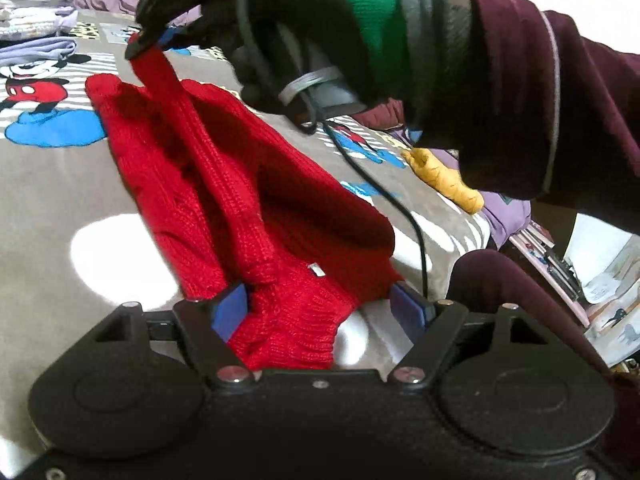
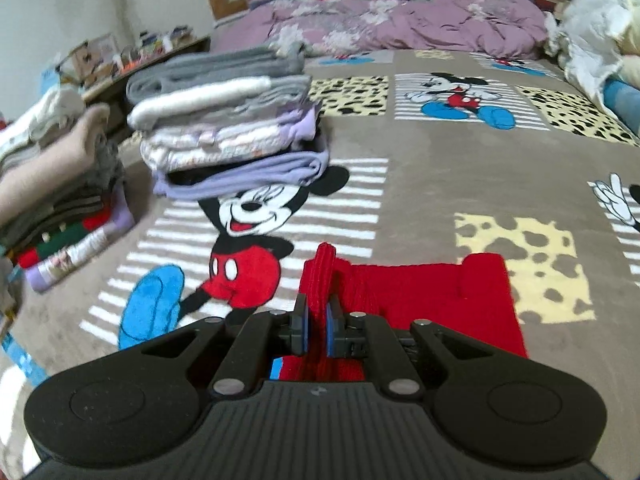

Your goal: Fold clothes

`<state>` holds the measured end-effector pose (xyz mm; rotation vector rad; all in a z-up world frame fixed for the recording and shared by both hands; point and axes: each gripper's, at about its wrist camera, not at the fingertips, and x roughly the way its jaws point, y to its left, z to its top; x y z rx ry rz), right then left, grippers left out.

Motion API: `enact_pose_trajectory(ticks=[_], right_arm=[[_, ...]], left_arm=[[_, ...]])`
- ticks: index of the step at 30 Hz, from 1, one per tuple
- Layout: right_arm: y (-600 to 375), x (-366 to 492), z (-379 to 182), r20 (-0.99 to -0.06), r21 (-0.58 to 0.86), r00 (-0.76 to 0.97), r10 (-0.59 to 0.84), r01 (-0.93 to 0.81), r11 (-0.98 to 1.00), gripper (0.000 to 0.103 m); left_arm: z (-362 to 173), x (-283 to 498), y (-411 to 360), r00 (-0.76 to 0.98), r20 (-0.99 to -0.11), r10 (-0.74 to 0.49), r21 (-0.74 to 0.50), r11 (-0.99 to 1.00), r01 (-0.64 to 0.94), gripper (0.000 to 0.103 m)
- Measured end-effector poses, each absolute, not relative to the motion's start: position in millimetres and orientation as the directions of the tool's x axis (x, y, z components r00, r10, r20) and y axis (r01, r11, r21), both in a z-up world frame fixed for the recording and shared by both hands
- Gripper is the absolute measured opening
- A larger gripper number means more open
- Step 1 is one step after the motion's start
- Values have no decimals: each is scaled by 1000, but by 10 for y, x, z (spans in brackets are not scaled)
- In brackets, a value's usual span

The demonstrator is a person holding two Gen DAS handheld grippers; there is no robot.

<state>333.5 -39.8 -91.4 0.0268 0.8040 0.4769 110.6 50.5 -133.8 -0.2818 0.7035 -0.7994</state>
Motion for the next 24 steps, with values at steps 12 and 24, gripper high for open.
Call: enact_pose_trajectory(ticks=[12, 24], right_arm=[[-154, 3526, -1173, -725, 150, 575, 378, -403, 903, 13], [-624, 3267, -722, -593, 191, 618, 517, -515, 835, 25]], left_arm=[[-1381, 1208, 730, 441, -412, -797, -627, 599, 498, 77], [-1360, 1192, 769, 450, -406, -796, -644, 598, 477, 77]])
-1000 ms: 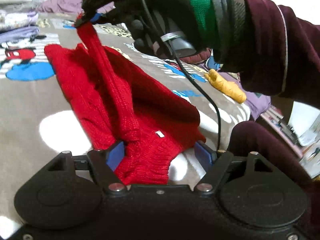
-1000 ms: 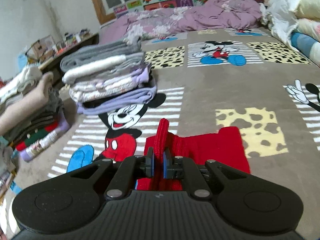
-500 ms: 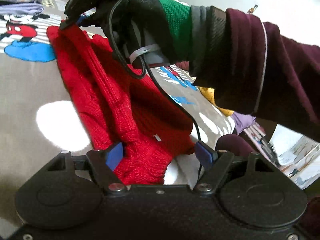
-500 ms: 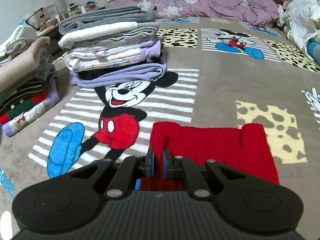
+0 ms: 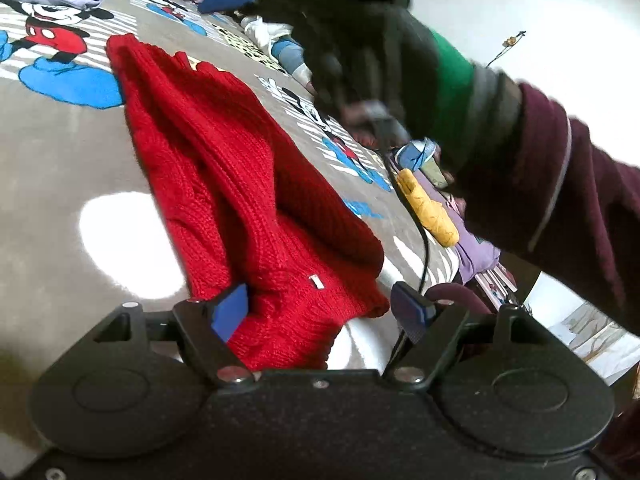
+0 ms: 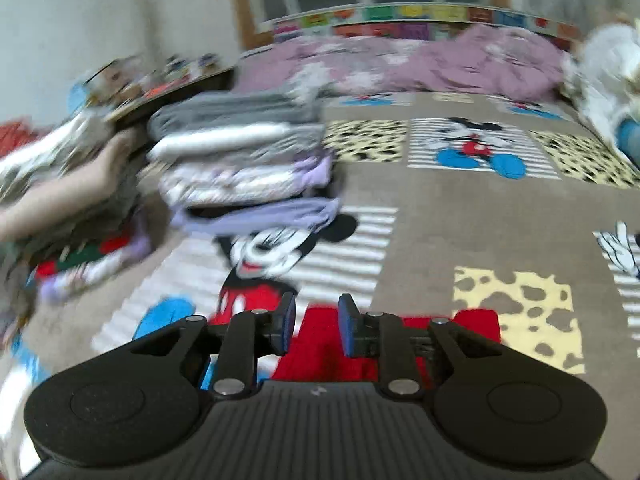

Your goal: Fold clothes

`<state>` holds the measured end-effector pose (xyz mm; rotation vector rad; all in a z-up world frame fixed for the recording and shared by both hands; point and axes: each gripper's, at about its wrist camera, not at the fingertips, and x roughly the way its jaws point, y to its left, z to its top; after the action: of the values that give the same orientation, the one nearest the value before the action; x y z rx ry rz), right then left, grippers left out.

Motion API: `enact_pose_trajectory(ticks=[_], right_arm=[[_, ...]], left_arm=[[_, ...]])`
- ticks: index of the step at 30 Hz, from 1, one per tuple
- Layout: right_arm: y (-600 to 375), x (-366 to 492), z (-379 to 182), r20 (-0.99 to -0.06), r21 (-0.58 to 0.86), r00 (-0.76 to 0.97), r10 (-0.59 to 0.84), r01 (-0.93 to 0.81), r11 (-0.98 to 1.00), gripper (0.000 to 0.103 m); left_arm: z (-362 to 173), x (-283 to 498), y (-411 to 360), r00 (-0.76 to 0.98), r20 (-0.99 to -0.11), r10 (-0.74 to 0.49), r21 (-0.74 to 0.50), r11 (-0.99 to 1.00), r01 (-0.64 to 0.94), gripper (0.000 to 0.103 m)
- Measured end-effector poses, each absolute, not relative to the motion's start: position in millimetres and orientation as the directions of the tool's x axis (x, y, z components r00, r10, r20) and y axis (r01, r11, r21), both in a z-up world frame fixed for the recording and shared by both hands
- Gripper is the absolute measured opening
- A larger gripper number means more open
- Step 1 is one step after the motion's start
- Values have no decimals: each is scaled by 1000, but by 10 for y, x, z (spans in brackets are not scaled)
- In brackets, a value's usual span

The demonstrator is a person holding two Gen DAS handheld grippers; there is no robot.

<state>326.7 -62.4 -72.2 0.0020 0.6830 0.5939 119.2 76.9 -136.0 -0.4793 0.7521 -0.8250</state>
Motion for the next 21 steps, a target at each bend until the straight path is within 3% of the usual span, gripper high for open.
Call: enact_pose_trajectory(ticks=[5, 10, 14, 16, 21], right_arm=[[-440, 2809, -935, -654, -11, 538, 532, -709, 705, 25], [-357, 2787, -1116, -677, -38, 549, 490, -691, 722, 25], [-212, 2731, -1263, -682, -234, 627, 377, -675, 700, 25], [-274, 2760, -1223, -676, -167, 612, 409, -669, 725, 25], [-534, 2926, -1109, -629, -38, 647, 431, -579, 814, 47]], left_arm=[[-1379, 1189, 733, 460, -411, -787, -638, 609, 472, 77], [-1396, 1187, 740, 461, -408, -788, -643, 606, 467, 77], [-1396, 1187, 747, 458, -408, -790, -644, 604, 468, 77], [-1395, 1188, 745, 457, -409, -790, -643, 604, 470, 77], [-1400, 1220, 735, 453, -411, -791, -640, 604, 475, 78]])
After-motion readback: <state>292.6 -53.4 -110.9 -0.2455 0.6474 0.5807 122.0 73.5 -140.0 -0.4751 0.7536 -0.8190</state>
